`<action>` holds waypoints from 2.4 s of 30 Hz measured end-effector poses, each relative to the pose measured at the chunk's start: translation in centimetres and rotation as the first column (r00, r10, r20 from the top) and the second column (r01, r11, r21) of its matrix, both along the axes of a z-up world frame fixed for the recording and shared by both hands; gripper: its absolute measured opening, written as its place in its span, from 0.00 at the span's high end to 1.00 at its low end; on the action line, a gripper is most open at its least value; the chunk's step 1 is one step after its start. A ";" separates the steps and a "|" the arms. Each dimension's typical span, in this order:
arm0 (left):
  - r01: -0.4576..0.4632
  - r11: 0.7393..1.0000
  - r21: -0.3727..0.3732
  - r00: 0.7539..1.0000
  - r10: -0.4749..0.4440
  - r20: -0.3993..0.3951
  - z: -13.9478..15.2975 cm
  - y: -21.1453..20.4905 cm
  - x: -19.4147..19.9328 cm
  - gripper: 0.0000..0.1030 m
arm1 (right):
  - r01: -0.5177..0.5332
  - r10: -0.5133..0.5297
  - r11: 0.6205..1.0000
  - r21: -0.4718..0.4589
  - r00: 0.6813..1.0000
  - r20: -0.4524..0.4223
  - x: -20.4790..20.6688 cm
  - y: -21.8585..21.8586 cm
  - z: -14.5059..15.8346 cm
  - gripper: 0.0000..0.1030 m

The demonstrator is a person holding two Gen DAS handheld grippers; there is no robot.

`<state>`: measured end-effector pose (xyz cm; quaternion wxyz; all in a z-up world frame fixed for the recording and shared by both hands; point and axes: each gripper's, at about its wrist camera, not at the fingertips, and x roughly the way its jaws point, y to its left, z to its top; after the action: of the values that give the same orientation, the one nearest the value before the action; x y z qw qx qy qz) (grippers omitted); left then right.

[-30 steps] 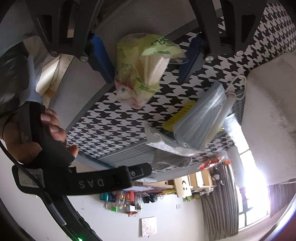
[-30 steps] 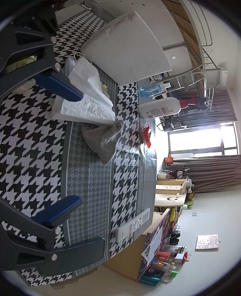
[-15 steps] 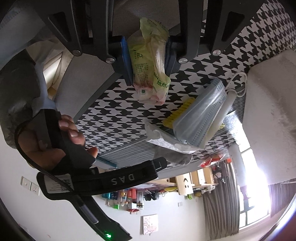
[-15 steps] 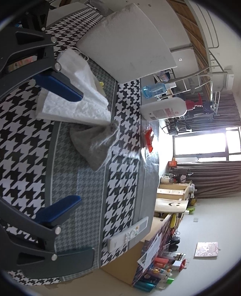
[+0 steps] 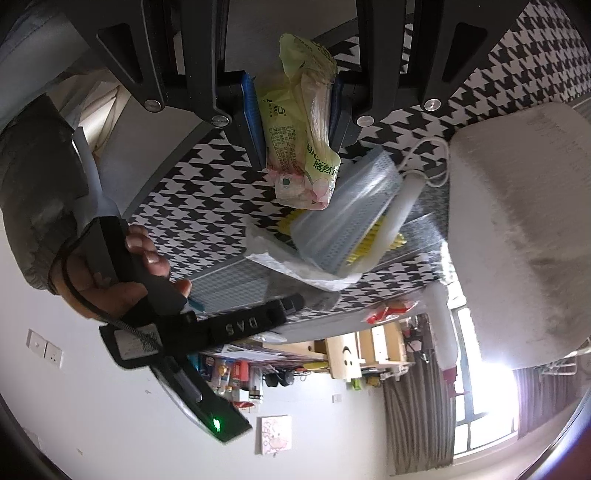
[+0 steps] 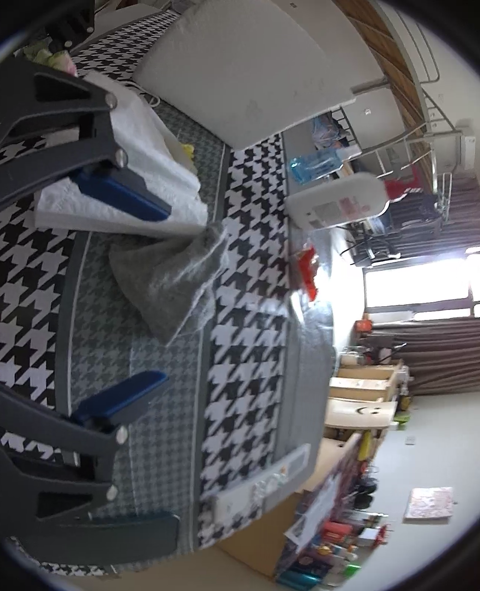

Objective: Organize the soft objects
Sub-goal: 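Grasp the grey sock with the right tool while the left tool lifts the snack packet, then carry the sock and snack packet over the white foam box with both tools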

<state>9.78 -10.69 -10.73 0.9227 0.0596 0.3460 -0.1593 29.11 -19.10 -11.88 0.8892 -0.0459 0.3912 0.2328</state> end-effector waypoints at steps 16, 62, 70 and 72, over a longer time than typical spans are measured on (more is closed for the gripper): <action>-0.048 0.999 -0.013 0.999 0.048 0.005 0.2 1.9 -0.3 0.69 | -0.040 0.040 0.999 0.002 0.996 -0.083 1.0 1.1 -1.7 0.80; -0.177 0.983 -0.039 0.951 0.181 0.252 8.9 6.4 -2.4 0.69 | 0.003 -0.036 0.994 0.112 0.955 0.294 -8.6 1.5 10.2 0.85; -0.210 0.977 -0.050 0.930 0.215 0.299 10.8 7.7 -3.0 0.69 | -0.012 -0.029 0.992 0.125 0.946 0.323 -8.9 2.1 11.3 0.85; -0.227 0.973 -0.050 0.925 0.231 0.303 11.2 8.1 -3.0 0.69 | -0.010 -0.032 0.992 0.126 0.945 0.327 -8.9 2.2 11.4 0.85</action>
<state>6.80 -2.63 0.42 0.9778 0.0362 0.2019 -0.0419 20.25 -16.85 -0.44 0.9443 -0.0256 0.2225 0.2412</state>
